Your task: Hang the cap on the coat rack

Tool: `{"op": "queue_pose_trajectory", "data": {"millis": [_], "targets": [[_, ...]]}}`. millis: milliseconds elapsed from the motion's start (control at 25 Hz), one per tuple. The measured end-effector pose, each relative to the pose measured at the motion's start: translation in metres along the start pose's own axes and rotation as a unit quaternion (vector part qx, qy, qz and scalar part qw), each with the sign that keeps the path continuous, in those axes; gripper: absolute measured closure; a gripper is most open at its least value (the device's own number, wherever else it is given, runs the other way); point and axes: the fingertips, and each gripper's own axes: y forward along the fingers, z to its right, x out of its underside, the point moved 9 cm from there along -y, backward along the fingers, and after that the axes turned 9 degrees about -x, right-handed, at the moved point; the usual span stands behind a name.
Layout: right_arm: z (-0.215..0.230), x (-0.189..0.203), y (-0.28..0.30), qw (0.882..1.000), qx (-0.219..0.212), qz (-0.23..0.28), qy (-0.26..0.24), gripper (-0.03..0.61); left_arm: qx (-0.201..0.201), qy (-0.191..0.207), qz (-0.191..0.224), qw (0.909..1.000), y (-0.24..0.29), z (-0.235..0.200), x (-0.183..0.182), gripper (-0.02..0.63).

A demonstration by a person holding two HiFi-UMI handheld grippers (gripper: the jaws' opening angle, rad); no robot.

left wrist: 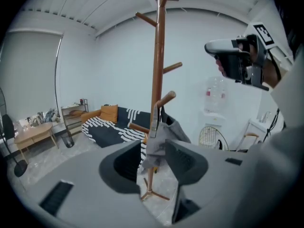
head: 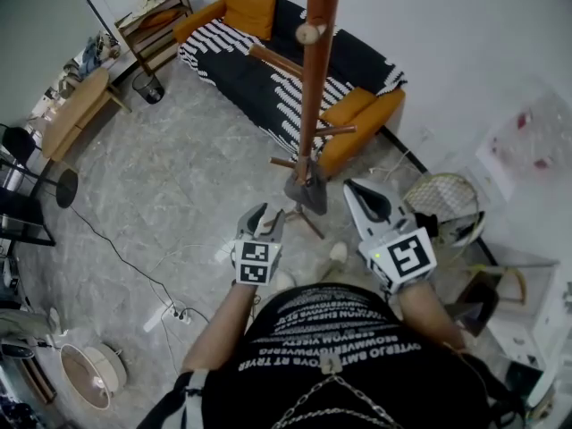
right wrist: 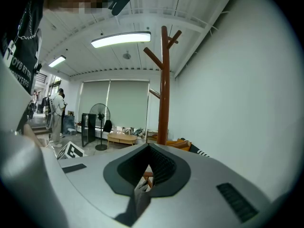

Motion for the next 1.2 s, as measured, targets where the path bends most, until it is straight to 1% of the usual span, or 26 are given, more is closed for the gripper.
{"op": "queue_pose_trajectory", "data": {"millis": [160, 240, 400, 520, 600, 840, 1040, 1200], "targets": [[-0.004, 0.001, 0.000, 1.000, 0.005, 0.002, 0.002, 0.575, 0.001, 0.006, 0.048, 0.9988, -0.020, -0.007, -0.038, 0.464], [-0.006, 0.000, -0.002, 1.000, 0.009, 0.004, 0.003, 0.575, 0.001, 0.007, 0.070, 0.9975, -0.033, -0.009, -0.054, 0.506], [-0.009, 0.001, -0.005, 1.000, 0.015, 0.005, 0.004, 0.575, -0.017, 0.008, 0.111, 0.9936, -0.061, -0.015, -0.083, 0.579], [-0.012, -0.001, -0.005, 1.000, 0.022, 0.021, 0.006, 0.575, -0.031, 0.015, 0.135, 0.9903, -0.079, -0.020, -0.102, 0.603], [-0.013, -0.001, -0.006, 0.999, 0.025, 0.019, 0.007, 0.575, -0.036, 0.020, 0.148, 0.9881, -0.090, -0.024, -0.114, 0.609], [-0.017, -0.005, -0.004, 0.999, 0.032, 0.017, 0.010, 0.575, -0.026, 0.018, 0.172, 0.9846, -0.113, -0.036, -0.140, 0.611], [-0.022, -0.005, -0.001, 0.999, 0.034, 0.017, 0.003, 0.575, -0.019, 0.012, 0.187, 0.9822, -0.127, -0.041, -0.150, 0.611], [-0.026, -0.009, 0.002, 0.999, 0.036, 0.017, 0.002, 0.575, -0.014, 0.007, 0.190, 0.9817, -0.130, -0.044, -0.155, 0.611]]}}
